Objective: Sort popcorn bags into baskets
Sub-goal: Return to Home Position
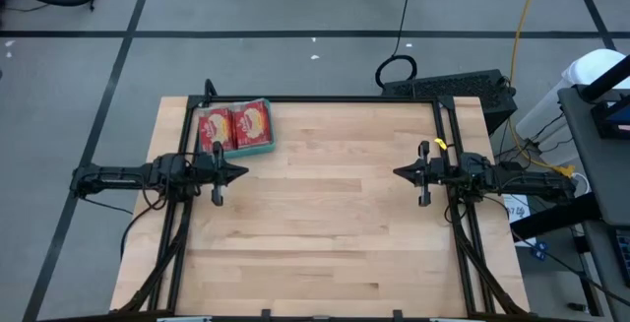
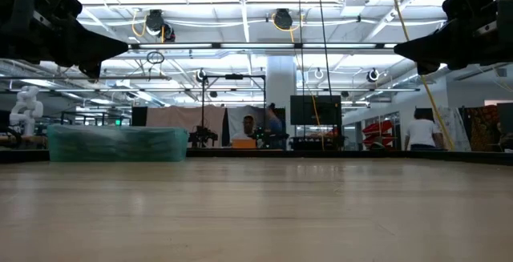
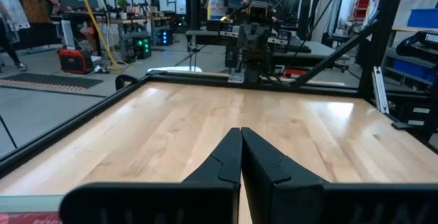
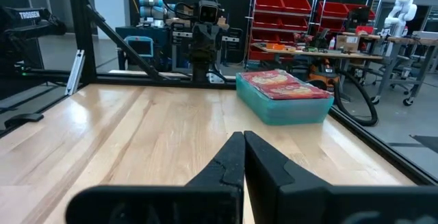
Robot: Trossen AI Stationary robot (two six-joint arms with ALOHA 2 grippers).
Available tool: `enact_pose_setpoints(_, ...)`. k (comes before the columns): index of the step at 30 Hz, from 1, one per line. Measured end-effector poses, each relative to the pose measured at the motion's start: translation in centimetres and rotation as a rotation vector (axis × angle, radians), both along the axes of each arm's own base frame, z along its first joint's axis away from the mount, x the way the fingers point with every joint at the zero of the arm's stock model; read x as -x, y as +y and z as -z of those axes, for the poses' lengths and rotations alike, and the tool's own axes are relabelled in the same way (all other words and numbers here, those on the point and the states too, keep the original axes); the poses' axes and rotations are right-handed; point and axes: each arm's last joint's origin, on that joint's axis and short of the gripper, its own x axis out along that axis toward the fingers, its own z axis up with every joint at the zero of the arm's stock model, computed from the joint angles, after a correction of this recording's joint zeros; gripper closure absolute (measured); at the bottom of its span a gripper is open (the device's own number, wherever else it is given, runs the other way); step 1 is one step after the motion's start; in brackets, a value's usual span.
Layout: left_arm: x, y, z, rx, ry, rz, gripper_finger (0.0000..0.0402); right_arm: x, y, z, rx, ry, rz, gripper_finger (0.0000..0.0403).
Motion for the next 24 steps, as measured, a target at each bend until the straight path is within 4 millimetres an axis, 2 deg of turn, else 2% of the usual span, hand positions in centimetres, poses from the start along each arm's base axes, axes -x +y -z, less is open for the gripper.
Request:
enact_pose_setpoints(7, 0.0, 0.0, -0.04, 0.0, -0.005, 0.0, 0.0382, 0.0, 0.0, -0.01, 0.0, -0.001, 0.0, 0.0403)
enact_pose_setpoints(24, 0.0, -0.01, -0.09, 0.0, -0.008, 0.002, 0.038, 0.0, 0.0, 0.0, 0.0, -0.001, -0.001, 0.0403)
